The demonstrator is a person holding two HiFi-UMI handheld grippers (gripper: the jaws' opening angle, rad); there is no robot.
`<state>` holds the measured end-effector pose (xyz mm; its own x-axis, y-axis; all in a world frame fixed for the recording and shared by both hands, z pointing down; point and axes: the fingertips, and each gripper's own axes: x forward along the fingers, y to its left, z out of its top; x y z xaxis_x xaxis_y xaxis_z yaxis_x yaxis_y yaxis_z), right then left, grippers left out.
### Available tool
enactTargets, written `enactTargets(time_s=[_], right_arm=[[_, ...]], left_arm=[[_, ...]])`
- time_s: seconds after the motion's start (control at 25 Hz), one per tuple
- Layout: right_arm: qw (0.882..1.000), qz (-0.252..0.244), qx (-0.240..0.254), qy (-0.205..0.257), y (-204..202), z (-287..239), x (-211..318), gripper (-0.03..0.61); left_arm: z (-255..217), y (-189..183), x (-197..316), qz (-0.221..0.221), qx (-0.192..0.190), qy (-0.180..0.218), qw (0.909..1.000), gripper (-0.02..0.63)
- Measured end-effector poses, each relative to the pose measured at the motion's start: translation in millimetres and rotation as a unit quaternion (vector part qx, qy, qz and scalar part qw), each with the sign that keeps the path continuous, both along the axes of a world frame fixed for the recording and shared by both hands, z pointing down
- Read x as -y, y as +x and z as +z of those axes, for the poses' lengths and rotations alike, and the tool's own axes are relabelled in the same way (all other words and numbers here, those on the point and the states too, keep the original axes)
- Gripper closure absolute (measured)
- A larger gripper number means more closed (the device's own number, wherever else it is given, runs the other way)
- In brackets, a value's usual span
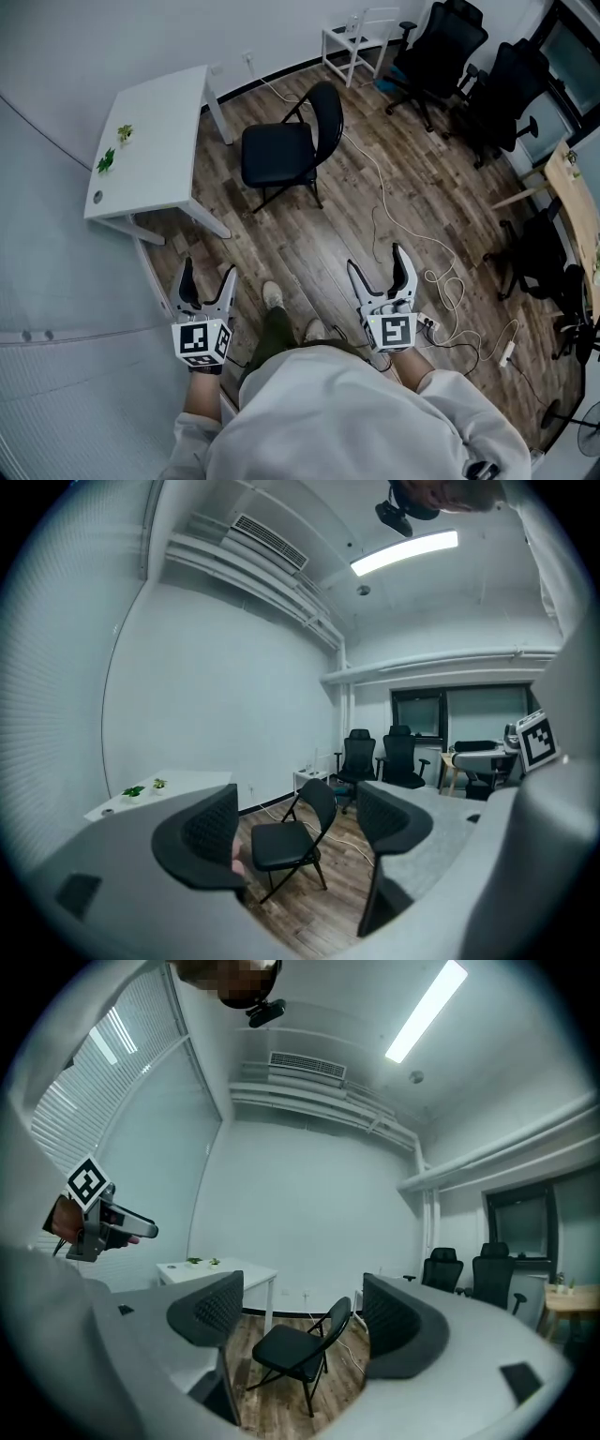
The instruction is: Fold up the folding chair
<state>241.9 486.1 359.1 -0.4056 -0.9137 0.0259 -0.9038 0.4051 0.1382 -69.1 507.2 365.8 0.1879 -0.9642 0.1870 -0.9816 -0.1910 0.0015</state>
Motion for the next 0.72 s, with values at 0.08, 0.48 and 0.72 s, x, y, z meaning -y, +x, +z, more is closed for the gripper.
enactTargets(time_s=[0.08,0.48,0.72], right_arm=[[1.0,-0.003,-0.004,-0.001,-11,3,20,0.193],[1.0,0.021,-0.014,0.013,-60,-11,122,0.195],[0.999,0.041,-0.018,0.024,-87,-22,168,0.195]], left_arm=[[5,-7,19,0.004,-0.001,-0.002,1.0,0.216],[10,-52,137,0.04,-0.006,-0.001,0.9992,0.216],[13,-77,194,0.069,-0.005,-0.01,0.9976,0.216]])
